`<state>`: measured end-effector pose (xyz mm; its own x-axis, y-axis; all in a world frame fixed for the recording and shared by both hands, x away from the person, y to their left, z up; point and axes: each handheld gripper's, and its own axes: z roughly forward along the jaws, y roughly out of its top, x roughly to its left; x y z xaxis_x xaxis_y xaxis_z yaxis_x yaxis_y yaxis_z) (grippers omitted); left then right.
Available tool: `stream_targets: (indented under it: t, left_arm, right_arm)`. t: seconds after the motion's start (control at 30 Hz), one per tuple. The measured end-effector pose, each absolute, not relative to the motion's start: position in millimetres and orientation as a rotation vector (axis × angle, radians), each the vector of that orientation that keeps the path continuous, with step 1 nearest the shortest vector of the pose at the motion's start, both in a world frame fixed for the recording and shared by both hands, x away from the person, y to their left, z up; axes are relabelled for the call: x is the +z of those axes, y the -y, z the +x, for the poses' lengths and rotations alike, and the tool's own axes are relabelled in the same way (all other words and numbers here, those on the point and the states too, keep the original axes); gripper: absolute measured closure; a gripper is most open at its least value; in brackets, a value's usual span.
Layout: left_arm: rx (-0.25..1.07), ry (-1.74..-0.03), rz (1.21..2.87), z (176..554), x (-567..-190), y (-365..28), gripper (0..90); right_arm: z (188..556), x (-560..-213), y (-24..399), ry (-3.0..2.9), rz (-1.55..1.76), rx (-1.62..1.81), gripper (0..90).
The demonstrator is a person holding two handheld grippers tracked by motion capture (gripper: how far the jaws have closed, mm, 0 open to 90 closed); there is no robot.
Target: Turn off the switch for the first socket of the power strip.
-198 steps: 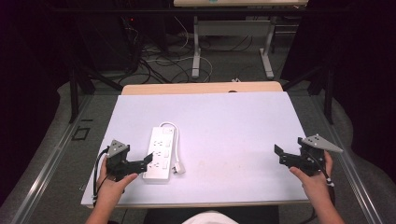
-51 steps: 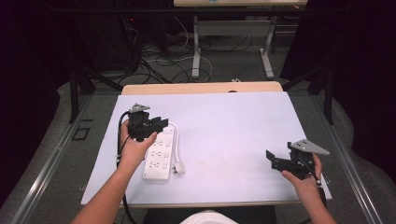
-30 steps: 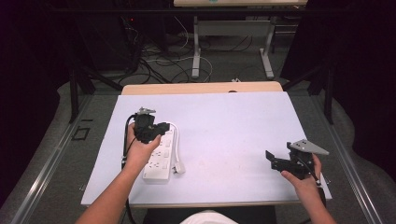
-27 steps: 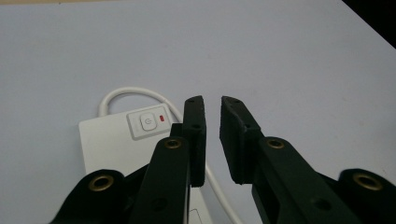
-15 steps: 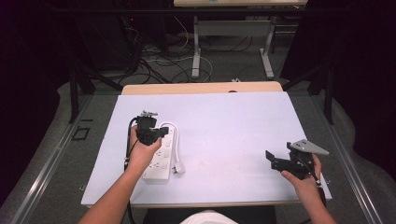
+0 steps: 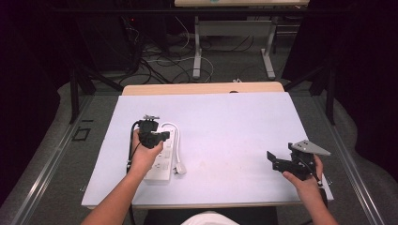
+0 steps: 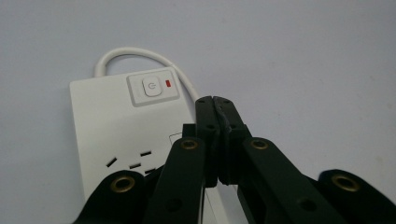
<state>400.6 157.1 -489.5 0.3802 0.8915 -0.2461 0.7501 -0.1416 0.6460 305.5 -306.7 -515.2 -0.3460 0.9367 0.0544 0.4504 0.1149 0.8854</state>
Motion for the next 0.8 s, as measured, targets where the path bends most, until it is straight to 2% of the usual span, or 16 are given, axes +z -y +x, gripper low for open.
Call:
stream_targets:
  t: [0.8]
  left_arm:
    - [0.164,-1.514,1.994,406,-505,-157,89.6]
  right_arm:
    - [306,-516,306,-1.865,1.349,1.180,8.9]
